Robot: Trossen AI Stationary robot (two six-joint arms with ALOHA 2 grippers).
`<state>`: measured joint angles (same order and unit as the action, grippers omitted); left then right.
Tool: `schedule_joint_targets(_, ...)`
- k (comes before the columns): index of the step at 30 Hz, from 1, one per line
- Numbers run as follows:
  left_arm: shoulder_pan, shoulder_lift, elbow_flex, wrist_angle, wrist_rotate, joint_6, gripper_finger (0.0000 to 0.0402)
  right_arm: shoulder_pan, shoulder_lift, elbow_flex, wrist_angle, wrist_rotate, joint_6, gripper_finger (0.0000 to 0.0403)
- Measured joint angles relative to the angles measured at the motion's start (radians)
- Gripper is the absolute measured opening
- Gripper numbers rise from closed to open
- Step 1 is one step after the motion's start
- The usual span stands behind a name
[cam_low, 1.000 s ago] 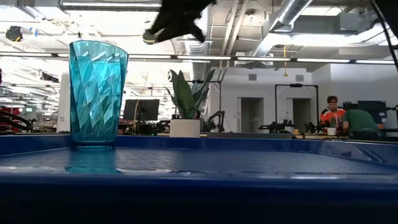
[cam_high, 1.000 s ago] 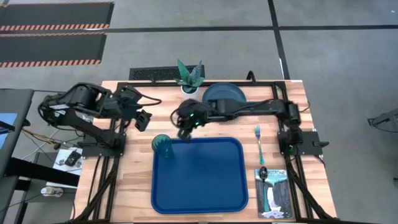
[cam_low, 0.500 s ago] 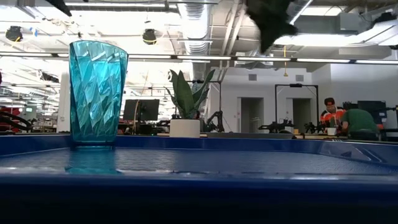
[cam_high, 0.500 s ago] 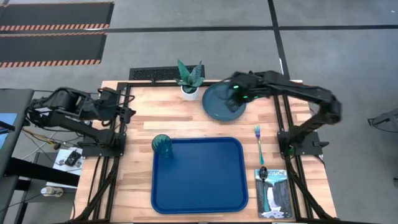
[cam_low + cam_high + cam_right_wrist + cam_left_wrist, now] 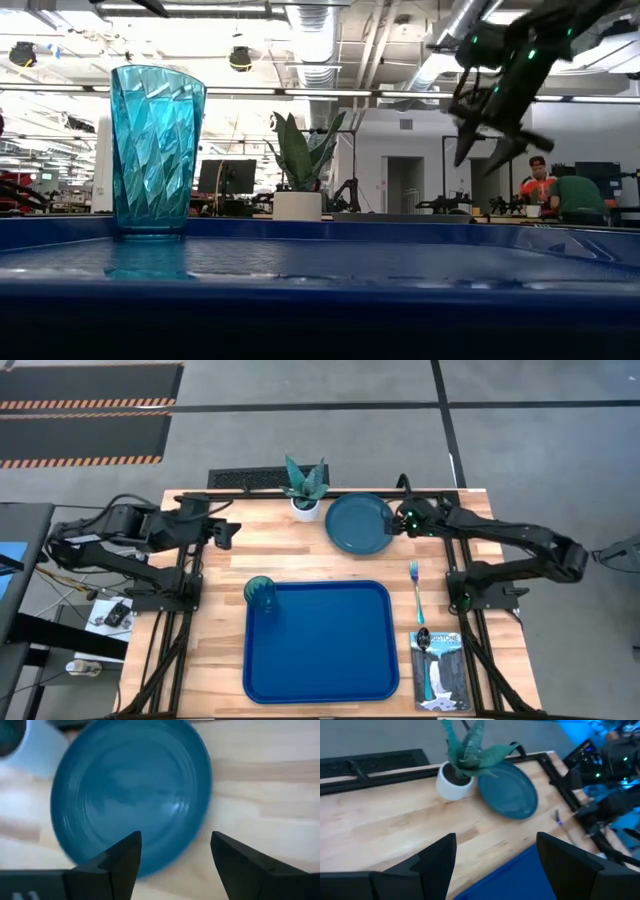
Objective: Pick and place plate/cup/fork/spoon on tray
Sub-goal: Put the blue plate on the blue tray to the bottom of the blue cup
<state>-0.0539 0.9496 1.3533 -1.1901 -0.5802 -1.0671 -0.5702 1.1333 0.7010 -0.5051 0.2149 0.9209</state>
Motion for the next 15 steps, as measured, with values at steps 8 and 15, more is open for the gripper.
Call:
schedule_joint_targets(8, 0.081, 0.081, 0.000, 0.000, 0.075, 0.046, 0.0261, -0.087, 0.169, -0.016, 0.083, 0.011, 0.007, 0.0265)
schedule_joint_targets(15, 0.102, 0.136, 0.000, 0.001, 0.077, 0.065, 0.0261, -0.100, 0.306, -0.016, 0.155, -0.082, -0.004, 0.0265)
